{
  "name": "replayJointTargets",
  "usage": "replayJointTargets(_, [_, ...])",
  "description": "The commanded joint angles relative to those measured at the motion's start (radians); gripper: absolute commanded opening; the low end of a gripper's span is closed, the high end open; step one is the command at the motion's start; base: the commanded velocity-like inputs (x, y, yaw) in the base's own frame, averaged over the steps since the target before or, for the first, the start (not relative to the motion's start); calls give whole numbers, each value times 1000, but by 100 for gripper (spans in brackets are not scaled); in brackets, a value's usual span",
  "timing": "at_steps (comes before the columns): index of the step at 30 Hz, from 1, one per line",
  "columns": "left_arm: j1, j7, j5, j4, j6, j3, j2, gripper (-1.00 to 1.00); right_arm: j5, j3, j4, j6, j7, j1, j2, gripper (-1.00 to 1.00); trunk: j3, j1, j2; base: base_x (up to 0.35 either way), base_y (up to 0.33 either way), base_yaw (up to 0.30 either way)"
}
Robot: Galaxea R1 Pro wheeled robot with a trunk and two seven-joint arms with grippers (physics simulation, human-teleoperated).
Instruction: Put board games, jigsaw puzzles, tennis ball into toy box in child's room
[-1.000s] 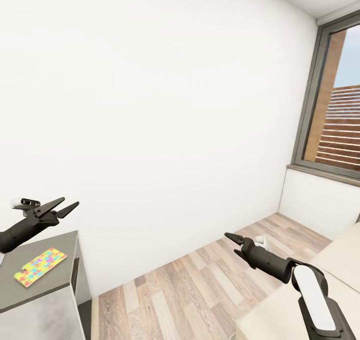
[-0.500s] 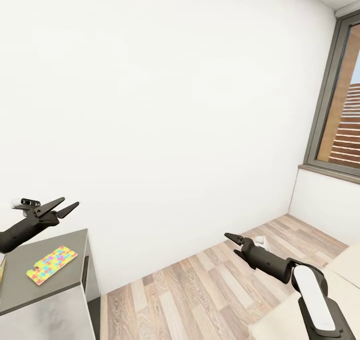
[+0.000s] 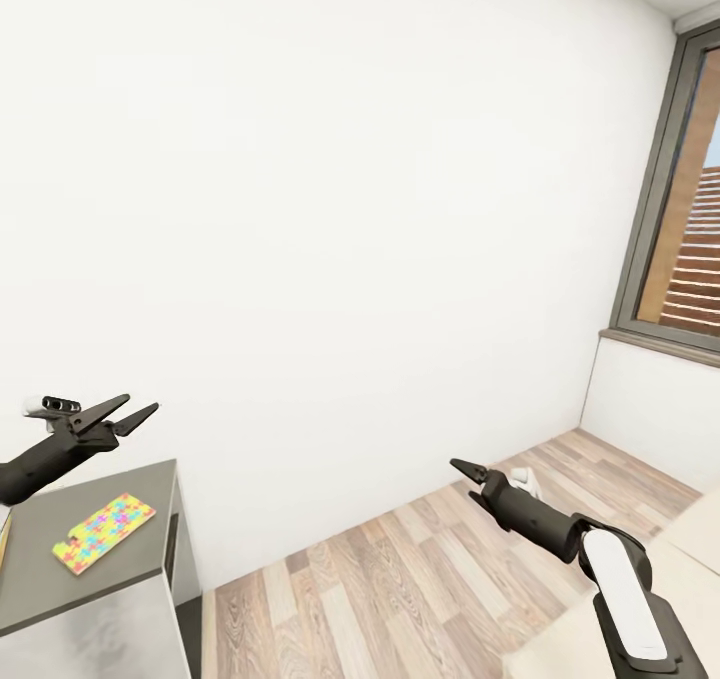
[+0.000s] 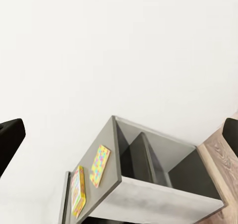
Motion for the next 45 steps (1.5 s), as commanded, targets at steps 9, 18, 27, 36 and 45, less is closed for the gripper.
replayJointTargets(9, [0, -4, 0, 0, 10, 0, -1, 100, 10, 1, -4, 4, 9, -1, 6, 100, -1, 1, -1, 200, 77, 161])
replayJointTargets(18, [-1, -4, -1, 0, 10, 0, -3, 100, 10, 1, -5, 4, 10, -1, 8, 100, -1, 1, -1, 139, 7, 108])
replayJointTargets(27, [0, -4, 0, 0, 10, 0, -3, 100, 10, 0, -6, 4, 11, -1, 6, 100, -1, 1, -1, 117, 0, 4])
replayJointTargets(36, [0, -4, 0, 0, 11, 0, -4, 100, 10, -2, -10, 3, 15, -1, 6, 100, -1, 1, -1, 89, 0, 0])
replayJointTargets(45, [0, -4, 0, 0, 11, 0, -4, 100, 10, 1, -11, 1, 10, -1, 9, 100, -1, 1, -1, 11, 0, 146])
